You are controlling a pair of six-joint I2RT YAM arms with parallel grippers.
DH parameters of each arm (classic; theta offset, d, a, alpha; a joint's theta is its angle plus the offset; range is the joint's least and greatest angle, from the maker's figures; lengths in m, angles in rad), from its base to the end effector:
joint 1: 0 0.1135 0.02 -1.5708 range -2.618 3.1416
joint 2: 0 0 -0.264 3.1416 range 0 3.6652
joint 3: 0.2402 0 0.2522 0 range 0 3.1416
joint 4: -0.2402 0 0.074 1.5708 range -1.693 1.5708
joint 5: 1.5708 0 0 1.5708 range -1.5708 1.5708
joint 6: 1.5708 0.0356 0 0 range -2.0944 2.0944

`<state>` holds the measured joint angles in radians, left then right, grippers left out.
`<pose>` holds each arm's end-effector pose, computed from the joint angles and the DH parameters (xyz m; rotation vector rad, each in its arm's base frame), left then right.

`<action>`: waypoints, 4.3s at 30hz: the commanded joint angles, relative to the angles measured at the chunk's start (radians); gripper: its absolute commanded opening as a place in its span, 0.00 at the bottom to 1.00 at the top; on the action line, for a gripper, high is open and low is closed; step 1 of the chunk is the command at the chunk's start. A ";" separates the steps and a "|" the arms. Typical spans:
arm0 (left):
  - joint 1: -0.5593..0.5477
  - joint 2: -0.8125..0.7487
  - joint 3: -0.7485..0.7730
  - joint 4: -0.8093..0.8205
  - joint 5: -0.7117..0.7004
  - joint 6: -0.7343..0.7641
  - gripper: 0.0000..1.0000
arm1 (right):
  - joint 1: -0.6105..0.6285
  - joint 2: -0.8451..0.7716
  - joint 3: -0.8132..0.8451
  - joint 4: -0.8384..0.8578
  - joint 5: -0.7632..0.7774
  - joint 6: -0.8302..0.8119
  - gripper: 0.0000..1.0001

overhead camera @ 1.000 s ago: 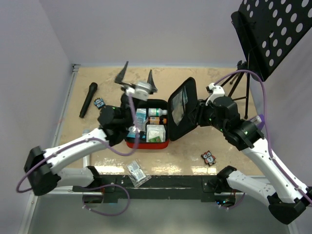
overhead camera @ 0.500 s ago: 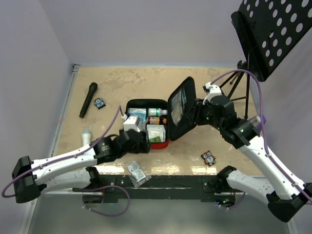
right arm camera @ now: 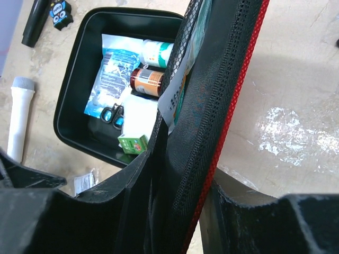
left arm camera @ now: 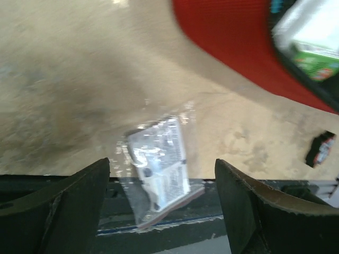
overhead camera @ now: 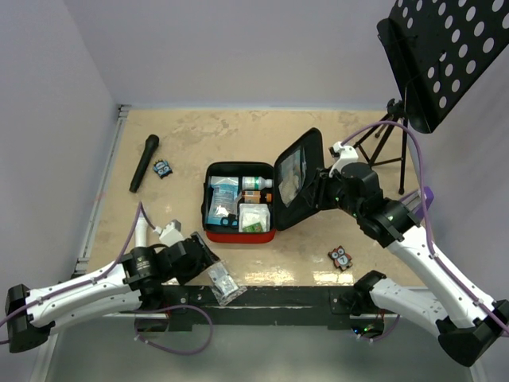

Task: Organize the medicine kit
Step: Pick up the medical item at the center of the board, then place the medical item at the medicine box.

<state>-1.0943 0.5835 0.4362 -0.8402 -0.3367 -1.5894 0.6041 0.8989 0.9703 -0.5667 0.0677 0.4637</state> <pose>0.0609 -0.0924 0.1925 -0.7688 2.4984 -0.6626 0.1595 0.1071 0.3454 -0.1058 2.1150 0.5808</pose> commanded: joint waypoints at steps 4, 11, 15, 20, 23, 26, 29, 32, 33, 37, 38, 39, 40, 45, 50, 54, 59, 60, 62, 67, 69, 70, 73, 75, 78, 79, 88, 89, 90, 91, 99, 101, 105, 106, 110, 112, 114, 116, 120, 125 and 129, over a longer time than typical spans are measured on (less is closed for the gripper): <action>-0.003 0.018 -0.070 -0.056 0.096 -0.187 0.81 | 0.006 -0.012 0.001 0.027 -0.025 -0.003 0.40; -0.003 0.019 -0.163 0.070 0.194 -0.172 0.75 | 0.006 -0.026 -0.010 0.039 -0.025 0.000 0.40; -0.003 0.082 -0.217 0.207 0.228 -0.150 0.60 | 0.006 -0.023 -0.010 0.036 -0.026 -0.003 0.40; -0.003 0.102 -0.221 0.240 0.208 -0.138 0.35 | 0.005 -0.031 -0.008 0.030 -0.025 -0.003 0.41; -0.003 0.082 -0.229 0.236 0.199 -0.138 0.14 | 0.006 -0.029 -0.007 0.028 -0.028 -0.003 0.40; -0.003 0.062 -0.226 0.217 0.188 -0.135 0.00 | 0.006 -0.025 -0.010 0.031 -0.028 -0.002 0.40; -0.003 0.036 -0.212 0.188 0.168 -0.130 0.00 | 0.005 -0.020 -0.008 0.033 -0.026 -0.003 0.40; -0.003 0.001 -0.153 0.136 0.111 -0.092 0.00 | 0.006 -0.020 -0.007 0.031 -0.028 -0.002 0.40; -0.003 -0.011 -0.121 0.125 0.091 -0.061 0.00 | 0.006 -0.020 -0.007 0.030 -0.026 -0.005 0.40; -0.003 -0.016 0.074 0.092 0.018 0.093 0.00 | 0.005 -0.025 0.004 0.013 -0.016 -0.005 0.41; -0.003 0.004 0.128 0.078 0.005 0.133 0.00 | 0.006 -0.023 0.007 0.011 -0.011 -0.005 0.41; -0.001 0.027 0.189 0.055 -0.007 0.166 0.00 | 0.006 -0.025 0.008 0.007 -0.006 -0.005 0.41; -0.001 0.057 0.247 0.040 -0.019 0.193 0.00 | 0.006 -0.026 0.010 0.004 -0.003 -0.004 0.42; -0.001 0.139 0.412 0.053 -0.051 0.304 0.00 | 0.006 -0.031 0.015 -0.009 0.000 -0.005 0.45; 0.001 0.188 0.512 0.179 -0.105 0.417 0.00 | 0.006 -0.037 0.027 -0.027 0.014 -0.002 0.44; 0.017 0.309 0.659 0.259 -0.179 0.574 0.00 | 0.006 -0.048 0.024 -0.041 0.014 0.013 0.44; 0.103 0.495 0.849 0.381 -0.112 0.752 0.00 | 0.006 -0.072 0.013 -0.041 0.024 0.041 0.44; 0.131 0.531 0.884 0.406 -0.075 0.775 0.00 | 0.006 -0.074 0.016 -0.044 0.026 0.041 0.44; 0.195 0.599 0.944 0.440 0.003 0.812 0.00 | 0.006 -0.075 0.022 -0.050 0.027 0.046 0.44; 0.244 0.755 1.105 0.484 0.111 0.884 0.00 | 0.006 -0.092 0.041 -0.050 0.009 0.056 0.47; 0.249 0.812 1.165 0.486 0.149 0.901 0.00 | 0.006 -0.100 0.051 -0.055 0.014 0.066 0.47; 0.252 0.843 1.194 0.492 0.175 0.910 0.00 | 0.006 -0.104 0.057 -0.056 0.015 0.069 0.47; 0.258 0.923 1.265 0.494 0.237 0.928 0.00 | 0.006 -0.120 0.070 -0.059 0.017 0.082 0.47; 0.260 0.969 1.305 0.495 0.290 0.940 0.00 | 0.006 -0.135 0.073 -0.053 0.015 0.092 0.47; 0.261 1.030 1.371 0.483 0.361 0.963 0.00 | 0.005 -0.147 0.077 -0.038 -0.002 0.093 0.47; 0.261 1.050 1.392 0.477 0.382 0.973 0.00 | 0.006 -0.149 0.077 -0.036 -0.003 0.089 0.47; 0.263 1.190 1.588 0.359 0.508 1.005 0.00 | 0.006 -0.132 0.065 -0.035 -0.002 0.084 0.47; 0.263 1.200 1.604 0.343 0.507 1.006 0.00 | 0.006 -0.130 0.065 -0.033 -0.002 0.082 0.47; 0.263 1.208 1.615 0.328 0.504 1.010 0.00 | 0.006 -0.127 0.067 -0.033 -0.003 0.085 0.47; 0.263 1.216 1.619 0.316 0.502 1.014 0.00 | 0.006 -0.126 0.068 -0.033 -0.002 0.084 0.47; 0.277 1.302 1.688 0.208 0.531 1.036 0.00 | 0.006 -0.121 0.068 -0.035 0.000 0.084 0.47; 0.280 1.328 1.708 0.184 0.550 1.049 0.00 | 0.006 -0.121 0.065 -0.033 -0.003 0.085 0.47; 0.287 1.374 1.744 0.147 0.599 1.082 0.00 | 0.006 -0.118 0.061 -0.030 -0.003 0.085 0.47; 0.287 1.383 1.750 0.136 0.605 1.086 0.00 | 0.006 -0.118 0.061 -0.029 -0.005 0.084 0.47; 0.287 1.391 1.751 0.115 0.623 1.112 0.00 | 0.006 -0.114 0.056 -0.029 -0.005 0.082 0.47; 0.287 1.374 1.747 0.115 0.624 1.125 0.11 | 0.006 -0.114 0.054 -0.029 -0.003 0.084 0.47; 0.287 1.346 1.730 0.124 0.616 1.132 0.30 | 0.005 -0.112 0.053 -0.029 -0.002 0.085 0.47; 0.289 1.308 1.707 0.138 0.596 1.135 0.46 | 0.006 -0.109 0.053 -0.029 0.003 0.084 0.47; 0.298 1.241 1.687 0.148 0.552 1.129 0.61 | 0.006 -0.109 0.053 -0.027 0.007 0.085 0.46; 0.309 1.179 1.601 0.226 0.469 1.105 0.55 | 0.006 -0.107 0.053 -0.025 0.017 0.090 0.46; 0.309 1.185 1.569 0.309 0.465 1.077 0.21 | 0.006 -0.106 0.053 -0.028 0.021 0.093 0.46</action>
<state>-0.7906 1.7805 2.0369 -0.6476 0.1623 -0.4915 0.6041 0.7921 1.0103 -0.6273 0.0818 0.5423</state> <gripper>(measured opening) 0.370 0.464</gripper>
